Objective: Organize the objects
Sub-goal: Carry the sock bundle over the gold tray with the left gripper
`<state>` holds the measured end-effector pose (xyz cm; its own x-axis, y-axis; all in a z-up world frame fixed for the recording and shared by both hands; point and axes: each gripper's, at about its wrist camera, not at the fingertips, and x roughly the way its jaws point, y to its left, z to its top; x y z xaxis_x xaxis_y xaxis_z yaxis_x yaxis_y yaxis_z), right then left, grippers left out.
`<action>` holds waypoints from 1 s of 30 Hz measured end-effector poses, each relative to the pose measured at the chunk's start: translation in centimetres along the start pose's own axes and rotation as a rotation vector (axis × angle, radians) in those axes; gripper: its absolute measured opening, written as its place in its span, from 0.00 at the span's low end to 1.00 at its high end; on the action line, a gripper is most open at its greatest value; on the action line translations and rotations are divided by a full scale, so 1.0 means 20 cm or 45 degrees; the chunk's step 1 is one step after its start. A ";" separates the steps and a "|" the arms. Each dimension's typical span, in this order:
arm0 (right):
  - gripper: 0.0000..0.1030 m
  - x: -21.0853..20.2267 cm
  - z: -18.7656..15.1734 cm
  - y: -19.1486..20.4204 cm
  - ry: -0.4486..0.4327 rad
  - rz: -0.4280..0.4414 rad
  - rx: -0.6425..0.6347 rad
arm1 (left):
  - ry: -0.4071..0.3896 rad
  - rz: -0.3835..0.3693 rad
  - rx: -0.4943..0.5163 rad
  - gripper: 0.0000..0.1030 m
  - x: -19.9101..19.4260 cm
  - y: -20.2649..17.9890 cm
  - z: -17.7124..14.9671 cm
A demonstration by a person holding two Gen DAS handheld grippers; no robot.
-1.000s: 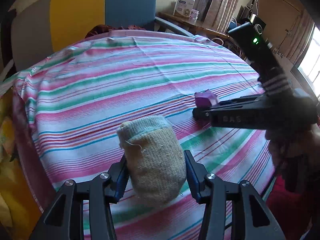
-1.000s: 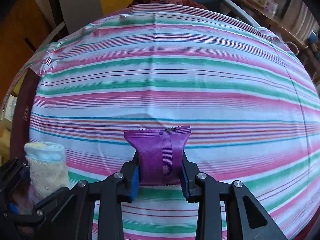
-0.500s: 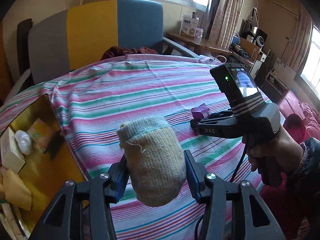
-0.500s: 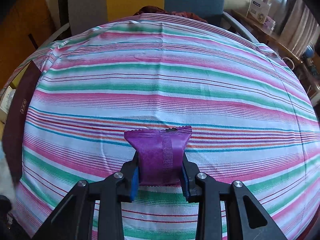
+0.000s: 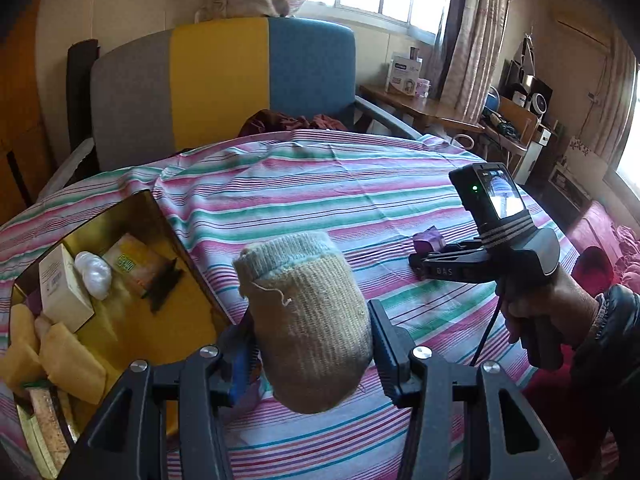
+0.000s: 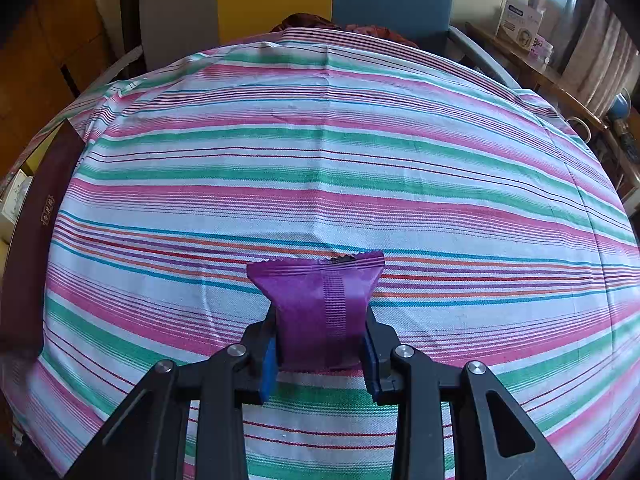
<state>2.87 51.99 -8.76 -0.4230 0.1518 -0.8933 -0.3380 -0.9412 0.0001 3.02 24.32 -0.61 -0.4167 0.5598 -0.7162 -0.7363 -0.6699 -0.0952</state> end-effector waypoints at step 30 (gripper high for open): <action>0.34 0.01 0.00 0.04 0.001 -0.045 -0.042 | 0.005 0.278 -0.348 0.49 -0.23 0.76 -0.27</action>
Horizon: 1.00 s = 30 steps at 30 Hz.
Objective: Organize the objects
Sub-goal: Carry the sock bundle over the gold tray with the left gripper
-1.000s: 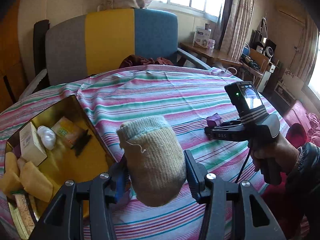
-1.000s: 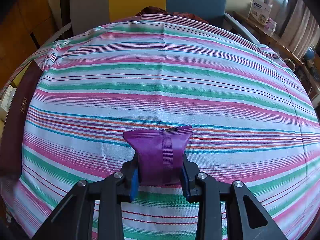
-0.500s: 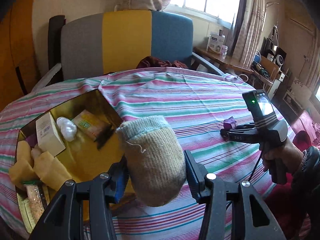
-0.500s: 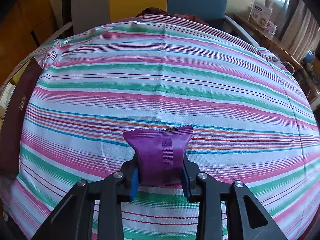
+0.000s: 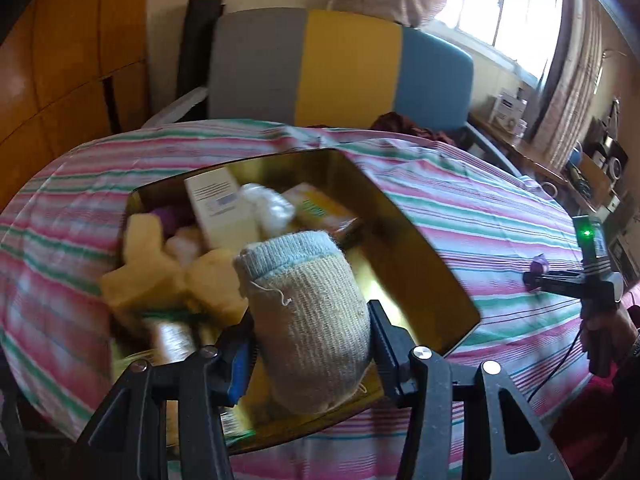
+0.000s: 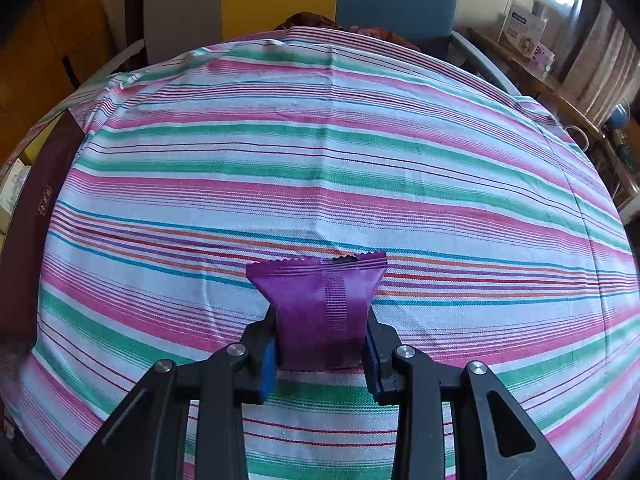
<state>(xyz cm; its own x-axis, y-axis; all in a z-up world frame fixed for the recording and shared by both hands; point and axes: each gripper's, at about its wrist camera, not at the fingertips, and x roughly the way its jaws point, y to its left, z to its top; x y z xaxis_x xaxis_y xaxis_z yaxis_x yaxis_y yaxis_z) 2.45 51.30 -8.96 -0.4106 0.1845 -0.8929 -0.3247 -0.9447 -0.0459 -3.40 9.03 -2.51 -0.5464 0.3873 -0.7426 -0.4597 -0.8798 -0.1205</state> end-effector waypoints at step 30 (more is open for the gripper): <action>0.33 -0.01 -0.02 0.05 -0.019 -0.054 -0.083 | 0.146 0.061 -0.029 0.51 0.23 0.08 -0.11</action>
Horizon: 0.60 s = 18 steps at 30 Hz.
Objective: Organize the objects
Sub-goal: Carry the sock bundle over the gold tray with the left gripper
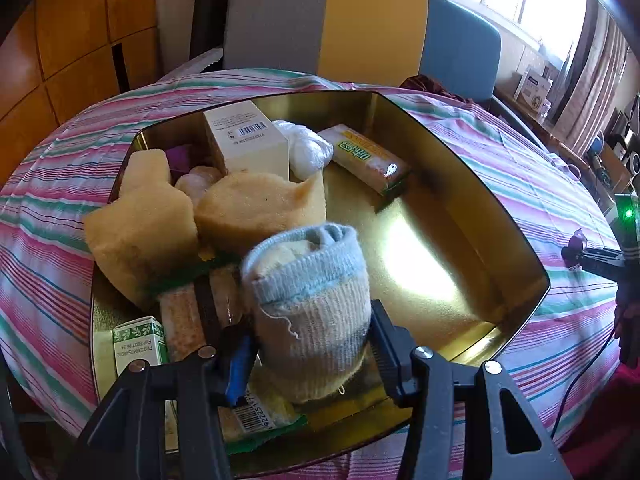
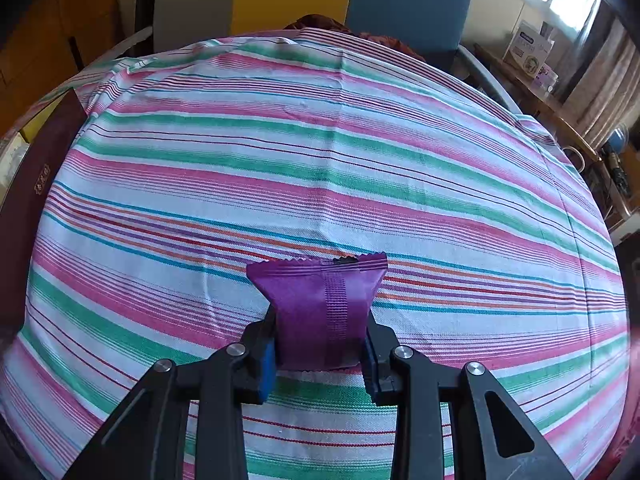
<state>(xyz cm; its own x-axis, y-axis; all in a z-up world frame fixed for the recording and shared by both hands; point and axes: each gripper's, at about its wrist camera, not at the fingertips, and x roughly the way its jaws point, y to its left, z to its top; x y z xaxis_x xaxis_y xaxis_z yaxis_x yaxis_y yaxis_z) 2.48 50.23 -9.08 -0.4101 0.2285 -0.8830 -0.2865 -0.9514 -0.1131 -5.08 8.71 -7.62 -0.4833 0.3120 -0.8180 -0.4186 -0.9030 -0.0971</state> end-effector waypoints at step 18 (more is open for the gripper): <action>0.33 -0.01 0.00 -0.01 -0.022 -0.010 0.035 | -0.030 0.072 0.033 0.51 -0.07 -0.02 0.00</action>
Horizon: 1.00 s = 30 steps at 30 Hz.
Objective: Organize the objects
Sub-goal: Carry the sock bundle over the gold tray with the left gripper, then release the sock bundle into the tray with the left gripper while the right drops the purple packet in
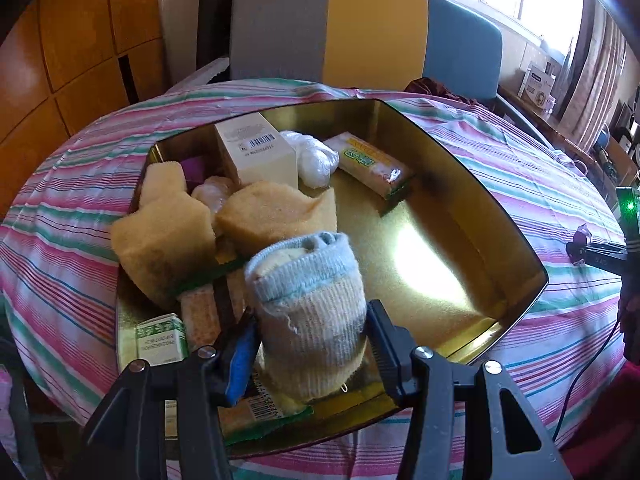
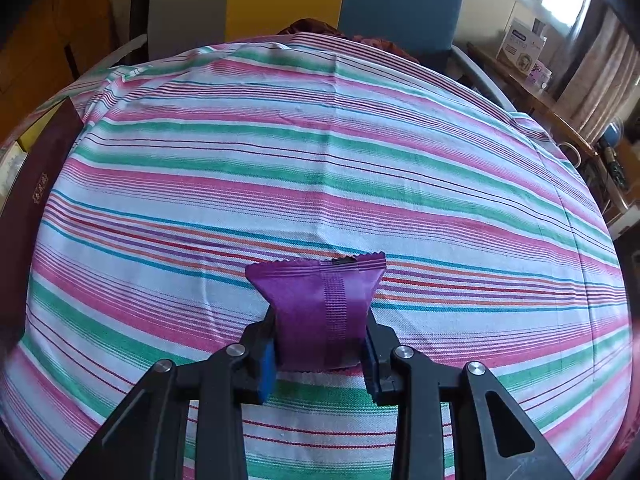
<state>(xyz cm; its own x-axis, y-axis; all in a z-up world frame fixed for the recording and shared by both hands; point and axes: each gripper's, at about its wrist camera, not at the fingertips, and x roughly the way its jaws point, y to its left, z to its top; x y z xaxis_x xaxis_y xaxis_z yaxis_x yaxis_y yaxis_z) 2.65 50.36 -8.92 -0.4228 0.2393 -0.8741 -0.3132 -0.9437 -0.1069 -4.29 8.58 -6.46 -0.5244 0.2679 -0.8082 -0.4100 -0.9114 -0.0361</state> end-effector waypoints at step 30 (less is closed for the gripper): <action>0.32 -0.58 0.25 1.06 -0.218 0.453 -0.242 | -0.244 0.021 -0.055 0.51 -0.31 0.15 0.00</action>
<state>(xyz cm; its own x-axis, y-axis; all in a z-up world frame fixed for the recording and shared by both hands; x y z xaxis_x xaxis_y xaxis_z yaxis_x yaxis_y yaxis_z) -3.40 28.82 1.33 -0.6158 -0.0887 -0.7829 0.0323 -0.9957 0.0873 -2.26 4.18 -1.60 -0.6648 0.3035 -0.6825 -0.3698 -0.9276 -0.0523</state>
